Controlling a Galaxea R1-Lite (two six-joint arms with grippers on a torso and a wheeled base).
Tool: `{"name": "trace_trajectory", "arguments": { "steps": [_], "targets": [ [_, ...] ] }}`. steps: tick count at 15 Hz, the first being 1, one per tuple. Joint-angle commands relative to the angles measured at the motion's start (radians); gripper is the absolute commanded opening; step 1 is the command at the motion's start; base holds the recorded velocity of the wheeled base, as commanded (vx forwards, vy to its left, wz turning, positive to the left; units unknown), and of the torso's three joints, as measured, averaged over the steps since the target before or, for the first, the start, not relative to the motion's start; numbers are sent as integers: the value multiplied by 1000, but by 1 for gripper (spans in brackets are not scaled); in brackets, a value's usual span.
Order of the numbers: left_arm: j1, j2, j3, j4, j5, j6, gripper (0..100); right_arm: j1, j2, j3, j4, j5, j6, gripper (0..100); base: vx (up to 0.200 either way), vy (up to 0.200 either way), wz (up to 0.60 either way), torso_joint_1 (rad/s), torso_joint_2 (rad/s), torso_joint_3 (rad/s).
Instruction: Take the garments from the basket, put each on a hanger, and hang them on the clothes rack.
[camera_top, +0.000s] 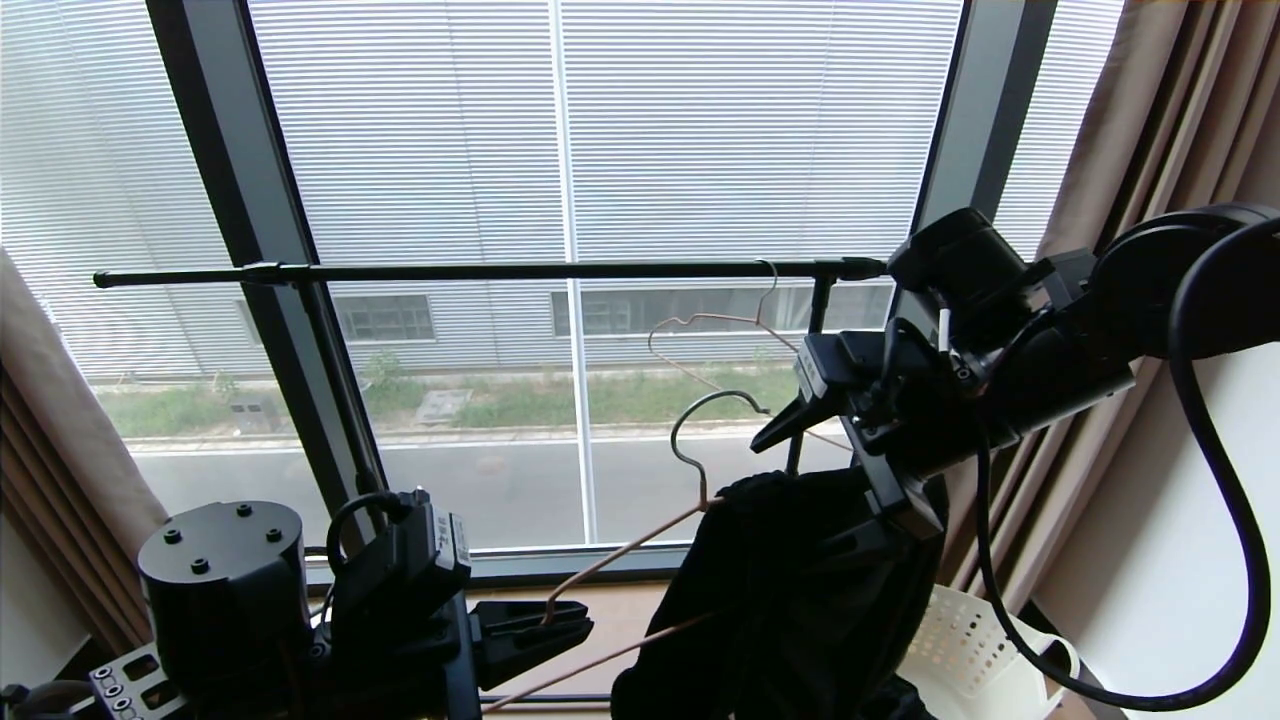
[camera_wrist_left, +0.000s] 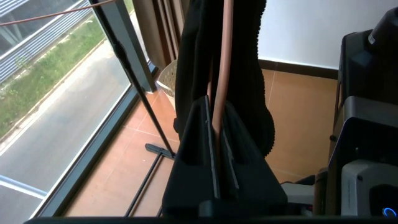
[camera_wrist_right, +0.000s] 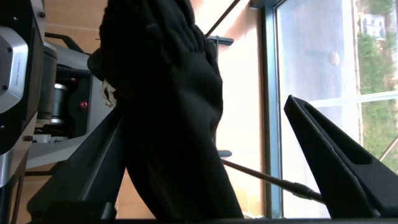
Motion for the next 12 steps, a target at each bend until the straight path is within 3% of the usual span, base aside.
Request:
{"name": "trace_trajectory", "arguments": {
  "steps": [1,8,9,12],
  "targets": [
    [-2,-3,0,0,0,0,0,1,14,3,0,0,0,100,0,0,0,0,0,0],
    [-2,-16,5,0,1,0,0,1,12,17,-3,-1,13,100,0,0,0,0,0,0],
    [-2,-16,5,0,1,0,0,-1,12,25,-6,-1,24,0,0,0,0,0,0,0],
    [-2,-13,2,0,1,-3,0,1,9,25,-3,0,24,0,0,0,0,0,0,0]
  ]
}}
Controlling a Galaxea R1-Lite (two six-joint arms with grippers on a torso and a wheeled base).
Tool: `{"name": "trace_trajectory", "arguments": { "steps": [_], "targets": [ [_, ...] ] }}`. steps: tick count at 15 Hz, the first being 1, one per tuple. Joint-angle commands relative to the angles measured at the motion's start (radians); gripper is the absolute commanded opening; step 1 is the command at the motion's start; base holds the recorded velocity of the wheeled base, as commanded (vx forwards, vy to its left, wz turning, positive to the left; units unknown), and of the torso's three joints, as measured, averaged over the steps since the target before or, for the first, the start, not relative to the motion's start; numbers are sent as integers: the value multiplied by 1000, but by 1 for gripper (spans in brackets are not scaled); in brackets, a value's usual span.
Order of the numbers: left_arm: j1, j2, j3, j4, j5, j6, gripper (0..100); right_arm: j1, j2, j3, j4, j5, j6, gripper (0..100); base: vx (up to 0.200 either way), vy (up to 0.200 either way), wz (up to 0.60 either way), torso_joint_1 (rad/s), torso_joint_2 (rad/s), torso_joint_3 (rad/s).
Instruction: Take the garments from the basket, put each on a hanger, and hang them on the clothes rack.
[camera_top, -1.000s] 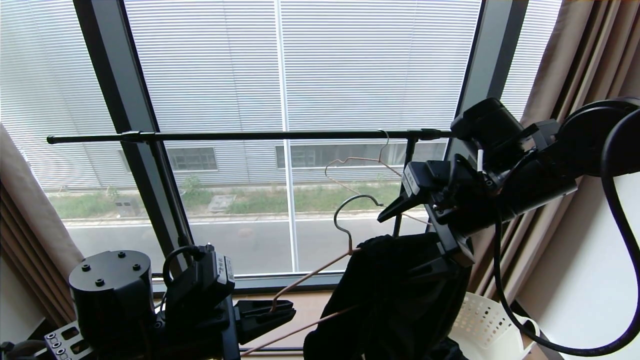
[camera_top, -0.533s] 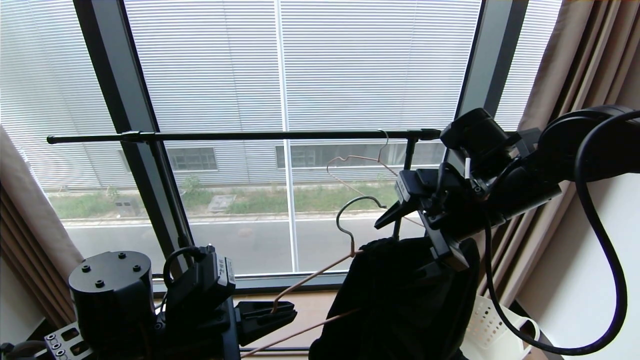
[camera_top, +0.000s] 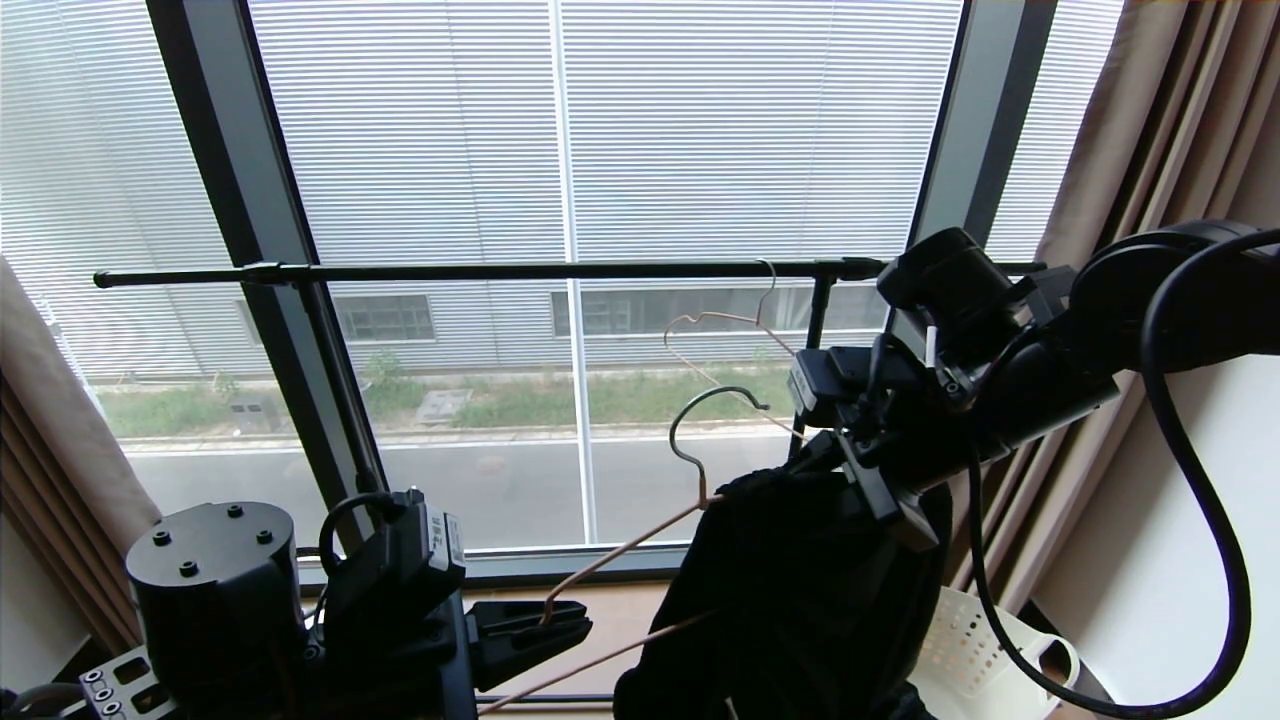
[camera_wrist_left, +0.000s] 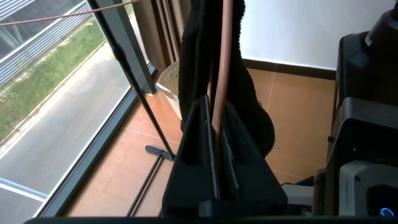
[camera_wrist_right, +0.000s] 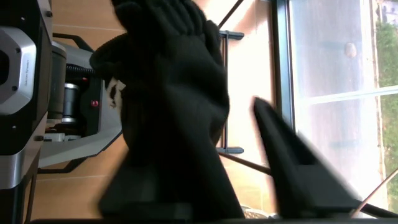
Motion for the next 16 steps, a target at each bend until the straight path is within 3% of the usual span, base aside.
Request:
{"name": "trace_trajectory", "arguments": {
  "steps": [1,8,9,11,15,16],
  "targets": [
    [3,2,-5,0,0,1,0,-1,-8,1,0,0,-3,0,0,0,0,0,0,0],
    [3,16,-3,0,-2,9,0,-2,-8,2,-6,4,-5,0,0,0,0,0,0,0],
    [4,22,-5,-2,-2,21,100,-2,-7,2,-8,4,-5,0,0,0,0,0,0,0],
    [7,22,-1,-13,-2,21,100,-1,-10,11,-9,2,-6,0,0,0,0,0,0,0],
    [49,22,45,-123,-2,16,100,-4,-16,13,-14,2,-3,0,0,0,0,0,0,0],
    [86,22,84,-194,0,4,100,-18,-19,13,-13,4,0,0,0,0,0,0,0,0]
  ]
}}
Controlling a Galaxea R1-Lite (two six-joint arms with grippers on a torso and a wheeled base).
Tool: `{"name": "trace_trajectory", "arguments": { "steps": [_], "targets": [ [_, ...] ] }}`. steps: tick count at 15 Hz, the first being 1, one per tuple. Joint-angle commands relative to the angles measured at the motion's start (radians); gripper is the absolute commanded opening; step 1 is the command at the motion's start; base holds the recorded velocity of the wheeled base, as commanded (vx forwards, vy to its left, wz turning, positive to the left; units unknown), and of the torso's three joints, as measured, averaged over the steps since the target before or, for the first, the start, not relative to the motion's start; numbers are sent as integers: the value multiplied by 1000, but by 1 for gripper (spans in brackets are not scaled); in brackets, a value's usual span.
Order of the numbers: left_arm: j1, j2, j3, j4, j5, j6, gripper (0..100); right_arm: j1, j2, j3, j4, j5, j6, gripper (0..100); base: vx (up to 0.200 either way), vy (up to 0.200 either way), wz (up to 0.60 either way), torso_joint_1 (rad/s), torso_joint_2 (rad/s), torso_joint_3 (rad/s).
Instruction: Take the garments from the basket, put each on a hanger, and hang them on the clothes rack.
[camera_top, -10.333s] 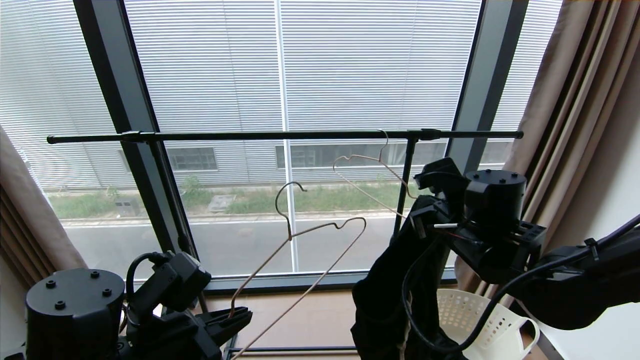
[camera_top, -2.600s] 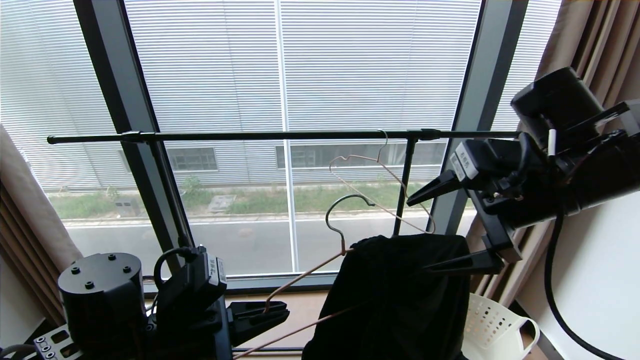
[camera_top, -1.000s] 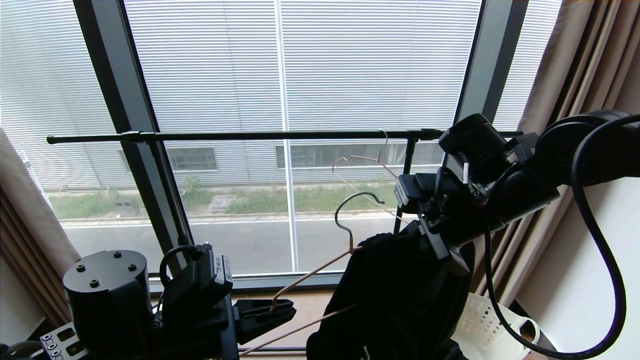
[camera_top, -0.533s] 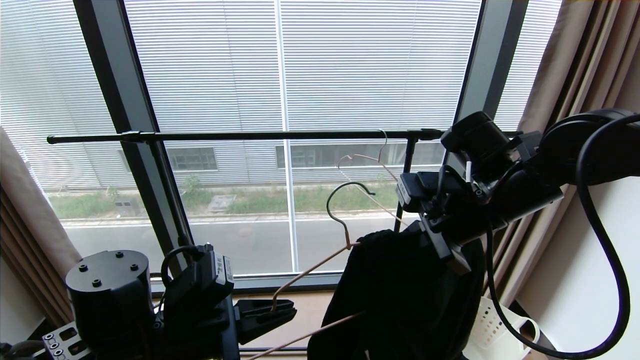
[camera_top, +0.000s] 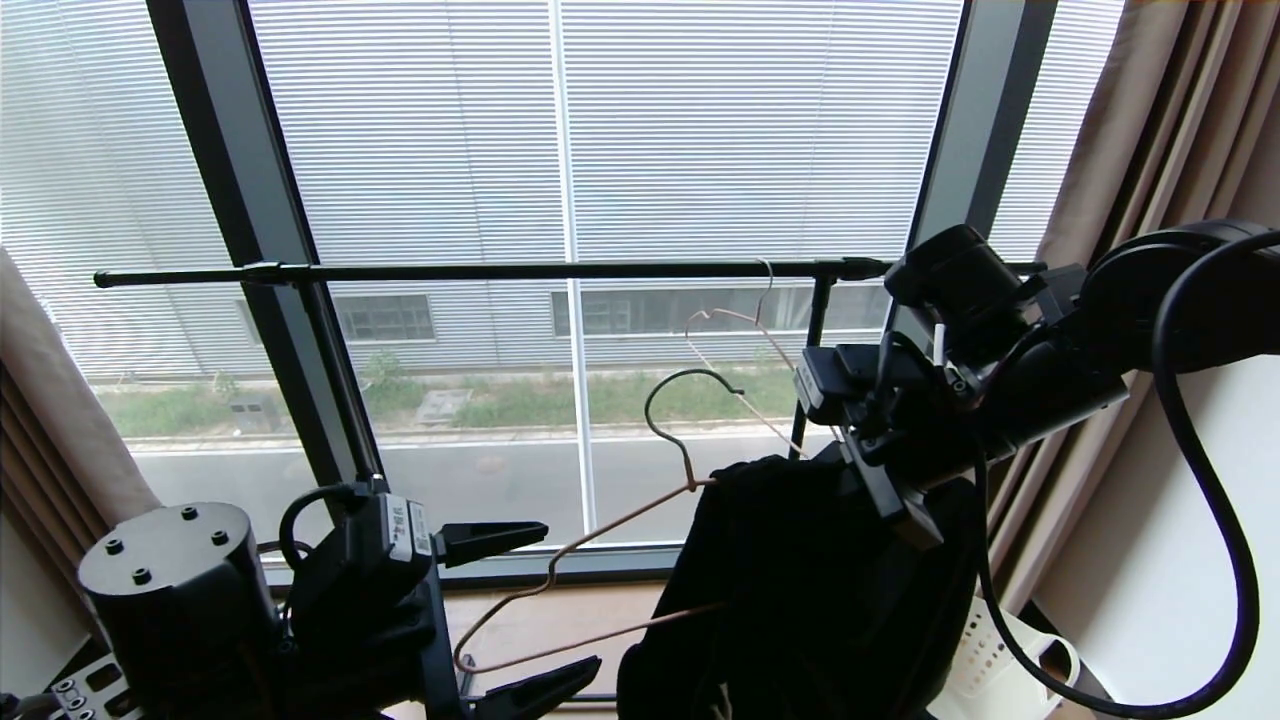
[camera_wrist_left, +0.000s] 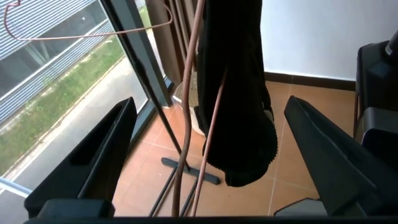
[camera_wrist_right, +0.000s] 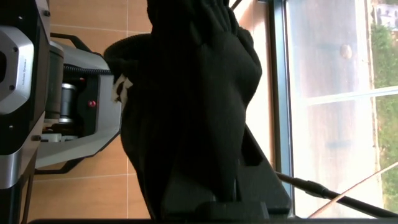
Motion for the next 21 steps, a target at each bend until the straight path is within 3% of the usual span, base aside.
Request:
{"name": "trace_trajectory", "arguments": {
  "steps": [1,3,5,7,8,9,13,15,21],
  "targets": [
    [53,0,48,-47,2,-32,100,-7,-14,0,1,1,2,0,0,0,0,0,0,0],
    [96,-31,51,-57,8,-166,100,-26,-22,-4,0,-4,10,0,0,0,0,0,0,0],
    [148,-83,47,-56,8,-365,100,-32,-43,-23,0,-10,103,0,0,0,0,0,0,0],
    [196,-88,44,-54,5,-511,100,-39,-55,-43,-2,-38,197,0,0,0,0,0,0,0],
    [202,-85,41,-53,5,-537,100,-46,-57,-44,-2,-41,206,0,0,0,0,0,0,0],
    [216,-34,28,-53,3,-652,100,-59,-75,-47,-3,-45,243,0,0,0,0,0,0,0],
    [214,150,16,-51,5,-710,100,-56,-132,-64,-8,-42,453,0,0,0,0,0,0,0],
    [196,227,-35,-56,3,-755,100,-56,-167,-35,-32,-22,462,0,0,0,0,0,0,0],
    [96,308,-142,-56,8,-755,100,-16,-206,6,-52,18,462,0,0,0,0,0,0,0]
  ]
}}
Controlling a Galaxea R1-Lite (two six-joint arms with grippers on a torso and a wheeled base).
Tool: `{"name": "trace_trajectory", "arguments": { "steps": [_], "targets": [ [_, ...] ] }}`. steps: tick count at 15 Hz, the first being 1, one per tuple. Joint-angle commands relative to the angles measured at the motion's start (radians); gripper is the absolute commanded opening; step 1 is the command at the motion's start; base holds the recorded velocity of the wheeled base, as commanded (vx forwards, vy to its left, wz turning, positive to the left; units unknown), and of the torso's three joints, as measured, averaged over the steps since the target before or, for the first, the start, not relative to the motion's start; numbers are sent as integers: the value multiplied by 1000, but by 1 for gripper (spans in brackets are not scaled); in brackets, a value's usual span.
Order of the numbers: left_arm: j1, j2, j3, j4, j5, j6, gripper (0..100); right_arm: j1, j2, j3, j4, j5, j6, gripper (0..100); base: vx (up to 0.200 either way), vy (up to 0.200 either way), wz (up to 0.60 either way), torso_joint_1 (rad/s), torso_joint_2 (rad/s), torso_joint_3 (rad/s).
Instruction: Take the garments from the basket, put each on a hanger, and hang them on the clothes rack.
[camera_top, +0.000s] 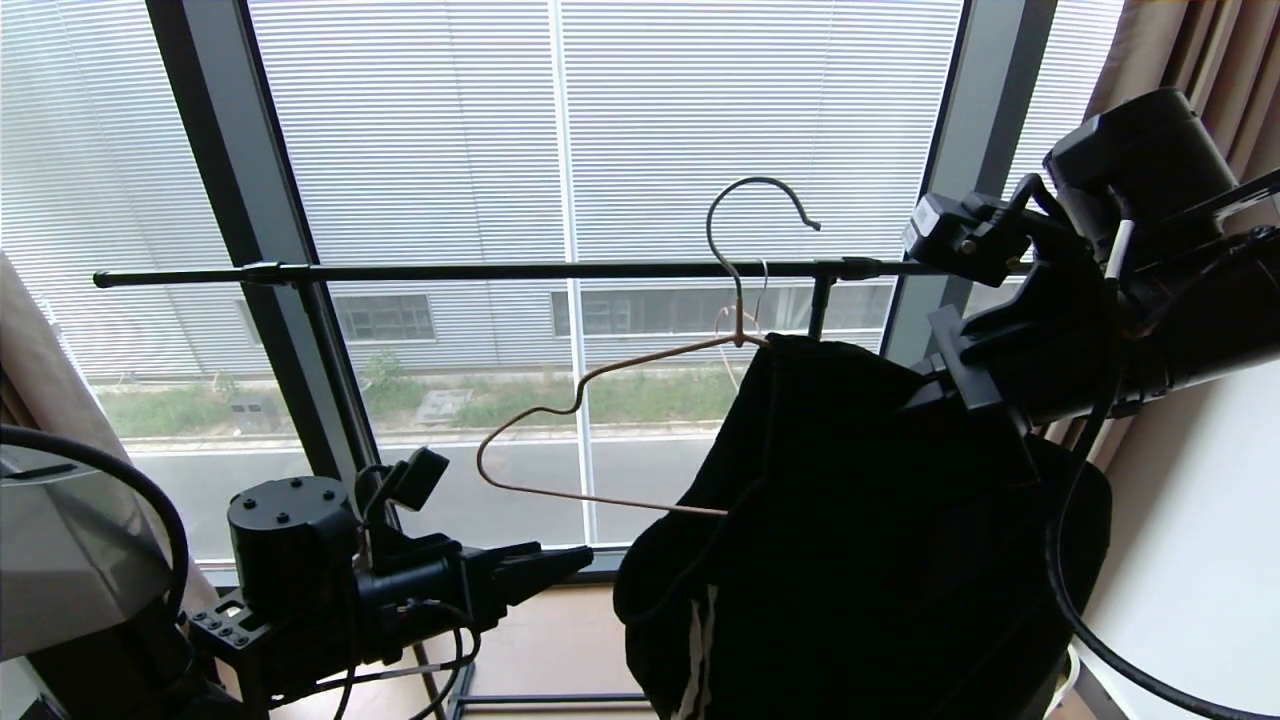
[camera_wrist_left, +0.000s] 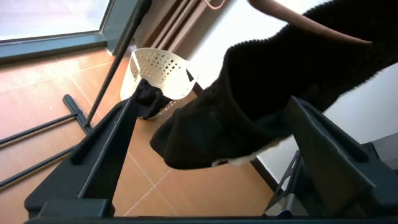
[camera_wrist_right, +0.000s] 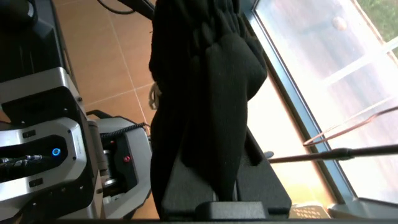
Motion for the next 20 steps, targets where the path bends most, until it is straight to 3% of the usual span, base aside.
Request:
{"name": "trace_trajectory", "arguments": {
  "steps": [1,15,16,20],
  "targets": [
    [-30,30,-20,0,1,0,100,21,-8,1,0,1,0,0,0,0,0,0,0,0],
    [-146,70,-25,0,52,4,100,71,-25,4,-42,5,32,0,0,0,0,0,0,0],
    [-151,70,-25,0,63,4,0,71,-25,4,-42,5,34,0,0,0,0,0,0,0],
    [-134,47,-5,-2,87,8,0,40,-60,70,-45,5,32,0,0,0,0,0,0,0]
  ]
}}
